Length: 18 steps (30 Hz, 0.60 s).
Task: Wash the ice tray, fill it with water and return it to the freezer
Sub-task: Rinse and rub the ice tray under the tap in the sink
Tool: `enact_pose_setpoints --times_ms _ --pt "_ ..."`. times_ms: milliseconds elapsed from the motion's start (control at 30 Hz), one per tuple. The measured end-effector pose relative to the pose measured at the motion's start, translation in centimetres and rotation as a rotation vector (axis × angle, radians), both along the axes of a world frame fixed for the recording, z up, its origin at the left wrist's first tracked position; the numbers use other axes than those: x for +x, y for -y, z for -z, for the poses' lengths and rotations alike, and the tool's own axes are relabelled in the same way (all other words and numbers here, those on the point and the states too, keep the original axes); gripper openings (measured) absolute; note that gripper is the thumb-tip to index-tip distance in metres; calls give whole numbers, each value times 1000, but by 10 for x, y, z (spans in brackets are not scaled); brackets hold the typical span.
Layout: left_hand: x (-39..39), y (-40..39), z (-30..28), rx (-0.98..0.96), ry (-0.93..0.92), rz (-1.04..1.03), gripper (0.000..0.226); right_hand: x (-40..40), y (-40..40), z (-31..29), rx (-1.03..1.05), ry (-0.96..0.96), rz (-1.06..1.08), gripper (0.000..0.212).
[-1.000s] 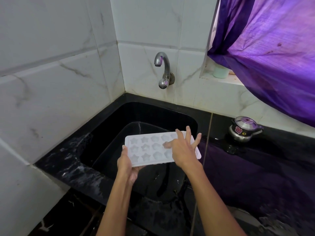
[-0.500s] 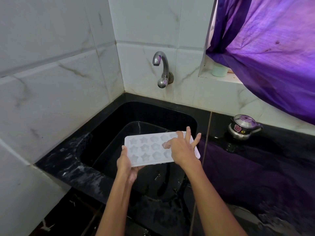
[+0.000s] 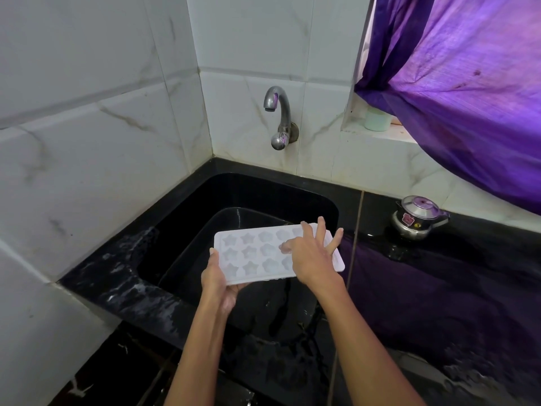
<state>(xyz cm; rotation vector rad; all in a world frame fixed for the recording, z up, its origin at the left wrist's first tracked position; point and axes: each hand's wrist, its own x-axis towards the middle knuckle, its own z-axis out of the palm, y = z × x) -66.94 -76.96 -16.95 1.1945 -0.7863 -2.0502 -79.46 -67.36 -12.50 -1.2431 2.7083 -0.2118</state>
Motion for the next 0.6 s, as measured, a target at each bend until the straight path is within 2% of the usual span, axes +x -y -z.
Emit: enact_pose_setpoints --times_ms 200,400,600 --pt "1 5 4 -3 9 -4 44 0 1 1 6 13 -19 75" --pt "2 6 1 11 -7 -15 42 2 6 -6 -92 -6 -4 60" --pt "0 3 -1 9 -3 -5 41 16 16 -9 -48 -34 -108 69"
